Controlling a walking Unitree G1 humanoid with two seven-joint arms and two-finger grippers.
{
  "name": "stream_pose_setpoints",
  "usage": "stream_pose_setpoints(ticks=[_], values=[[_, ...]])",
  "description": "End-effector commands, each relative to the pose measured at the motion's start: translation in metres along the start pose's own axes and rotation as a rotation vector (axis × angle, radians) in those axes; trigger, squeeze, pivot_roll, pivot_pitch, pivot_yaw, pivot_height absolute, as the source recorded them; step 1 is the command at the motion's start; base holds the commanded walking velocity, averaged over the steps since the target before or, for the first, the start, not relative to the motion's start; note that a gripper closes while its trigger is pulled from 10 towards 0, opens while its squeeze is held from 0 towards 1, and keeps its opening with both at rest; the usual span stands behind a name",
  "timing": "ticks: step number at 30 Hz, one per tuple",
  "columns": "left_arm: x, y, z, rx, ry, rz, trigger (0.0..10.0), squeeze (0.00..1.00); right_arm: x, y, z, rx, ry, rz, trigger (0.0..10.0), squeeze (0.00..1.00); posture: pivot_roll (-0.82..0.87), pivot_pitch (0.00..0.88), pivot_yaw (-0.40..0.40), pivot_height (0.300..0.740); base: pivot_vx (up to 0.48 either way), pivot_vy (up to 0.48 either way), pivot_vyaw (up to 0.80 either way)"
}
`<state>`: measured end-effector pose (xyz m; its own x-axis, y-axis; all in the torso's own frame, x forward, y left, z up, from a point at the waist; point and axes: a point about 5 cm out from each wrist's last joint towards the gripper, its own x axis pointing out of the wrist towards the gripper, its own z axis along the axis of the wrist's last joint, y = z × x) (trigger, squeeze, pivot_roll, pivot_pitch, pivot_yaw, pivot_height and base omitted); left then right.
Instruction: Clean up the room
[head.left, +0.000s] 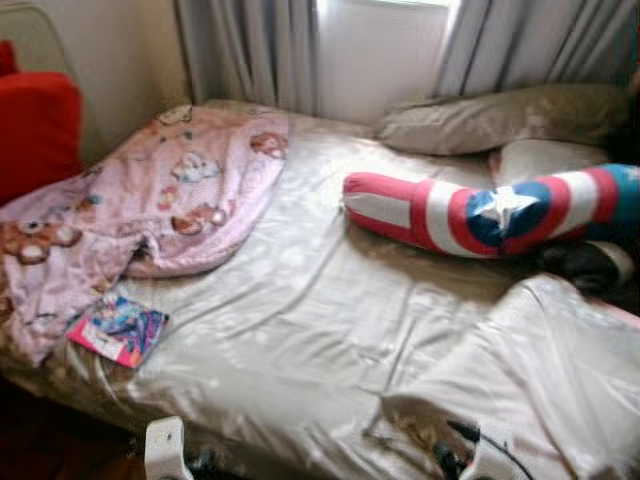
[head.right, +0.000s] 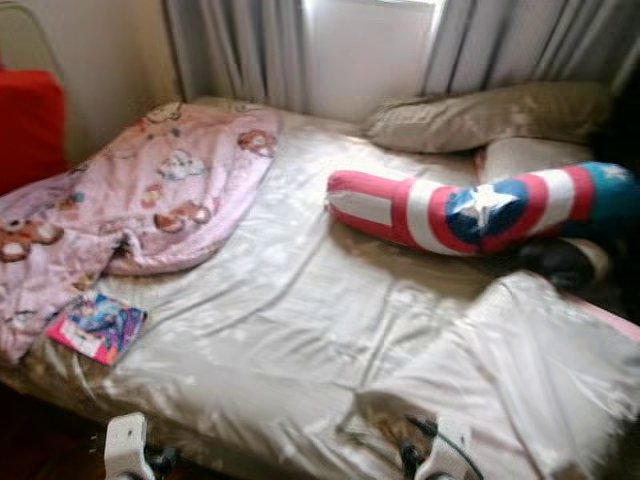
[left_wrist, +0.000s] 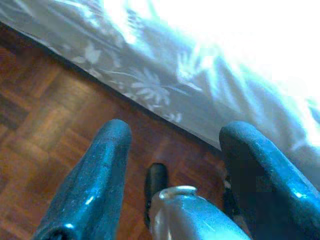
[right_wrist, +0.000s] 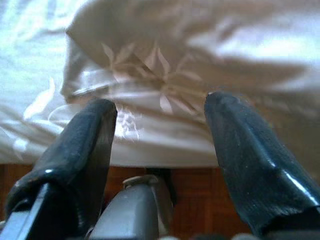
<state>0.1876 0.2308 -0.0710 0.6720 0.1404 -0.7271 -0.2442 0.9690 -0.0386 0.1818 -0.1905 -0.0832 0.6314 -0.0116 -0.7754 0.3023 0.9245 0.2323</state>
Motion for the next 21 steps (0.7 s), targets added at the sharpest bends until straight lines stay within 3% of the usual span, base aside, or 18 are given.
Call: stream_pose_setpoints(ticks=[1,15,18,21], values=[[-0.0005,0.0030,-0.0013,-0.008,0.009,0.007,10.0,0.00,-0.0006,-0.0014,-0.0029,-0.003,0.015,-0.006,10.0,0.00,0.07,0.000,-0.023,0.740,0.000,0.000,-0.69],[-0.0006,0.0043,-0.0013,-0.002,0.016,0.001,10.0,0.00,-0.0002,-0.0011,-0.0019,-0.007,0.015,-0.011,10.0,0.00,0.06,0.000,-0.017,0.740,0.000,0.000,-0.69],[-0.0008,0.0052,-0.0021,0.029,0.025,0.001,10.0,0.00,-0.0003,-0.0012,-0.0020,-0.007,0.016,-0.013,10.0,0.00,0.06,0.000,-0.017,0.740,0.000,-0.480,-0.69],[-0.0012,0.0061,-0.0031,-0.009,0.022,0.010,10.0,0.00,-0.0003,-0.0012,-0.0021,-0.008,0.017,-0.012,10.0,0.00,0.06,0.000,-0.017,0.740,0.000,-0.320,-0.69]])
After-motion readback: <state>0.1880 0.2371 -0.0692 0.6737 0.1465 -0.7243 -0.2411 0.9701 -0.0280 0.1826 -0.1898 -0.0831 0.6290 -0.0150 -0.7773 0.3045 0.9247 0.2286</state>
